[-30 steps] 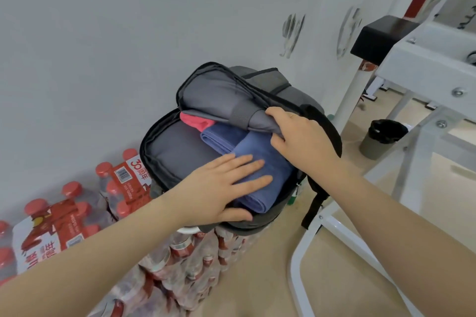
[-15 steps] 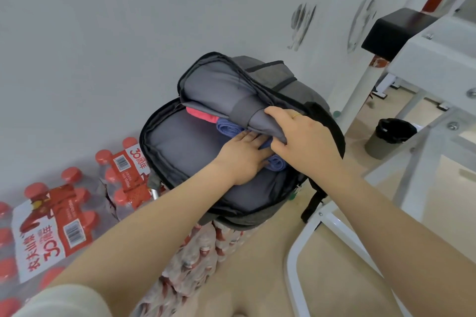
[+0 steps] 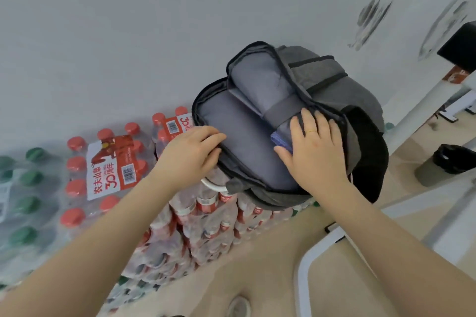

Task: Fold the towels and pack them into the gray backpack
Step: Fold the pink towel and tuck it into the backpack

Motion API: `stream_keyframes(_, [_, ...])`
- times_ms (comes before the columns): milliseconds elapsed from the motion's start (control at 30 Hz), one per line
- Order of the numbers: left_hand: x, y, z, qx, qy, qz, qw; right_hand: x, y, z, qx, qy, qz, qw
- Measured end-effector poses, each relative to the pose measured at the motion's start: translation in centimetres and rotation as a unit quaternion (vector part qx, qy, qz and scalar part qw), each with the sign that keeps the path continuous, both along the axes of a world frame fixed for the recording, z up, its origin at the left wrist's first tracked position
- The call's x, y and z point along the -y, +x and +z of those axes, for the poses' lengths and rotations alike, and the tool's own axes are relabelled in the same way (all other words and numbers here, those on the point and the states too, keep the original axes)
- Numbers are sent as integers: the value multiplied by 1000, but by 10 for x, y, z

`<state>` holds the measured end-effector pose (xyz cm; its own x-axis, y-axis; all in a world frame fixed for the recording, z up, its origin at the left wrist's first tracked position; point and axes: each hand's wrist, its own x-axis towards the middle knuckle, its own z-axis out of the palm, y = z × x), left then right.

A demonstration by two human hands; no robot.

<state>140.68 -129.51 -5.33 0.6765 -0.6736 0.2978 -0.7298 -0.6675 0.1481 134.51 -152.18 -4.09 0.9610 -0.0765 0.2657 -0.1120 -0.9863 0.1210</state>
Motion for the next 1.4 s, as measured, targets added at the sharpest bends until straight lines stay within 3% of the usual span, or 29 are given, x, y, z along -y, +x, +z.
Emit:
stream_keyframes(133, [-35,-27,7,5,-41,70,997,-58,-8,16,45,37,154,986])
stream_keyframes(233, [-77,-62,0,-18,-69,148,986,-112,-14,12,-14,120,287,950])
stream_keyframes(333, [-133,-129,-15,-54,-133,263,954,-172,-34,-4,-117,140,395,900])
stream_keyframes(433, [-189,-220,-35,-102,-180,399,893,-235,-77,-24,-203,103,480,847])
stream_keyframes(667, [-275,-478,-68,-132,-215,621,742,-391,-242,-47,-274,25,655,704])
stream_keyframes(900, [-289,-747,-65,-124,-243,801,532,-510,-479,-67,-318,-40,797,511])
stream_keyframes(1100, [-283,-901,-60,-69,-286,879,375,-581,-640,-69,-311,-54,872,373])
stream_keyframes(1200, [-294,-958,-67,-43,-304,900,310,-622,-706,-79,-304,-89,889,329])
stream_keyframes(1400, [-375,-1075,-75,-28,-323,916,237,-728,-841,-92,-280,-141,906,283])
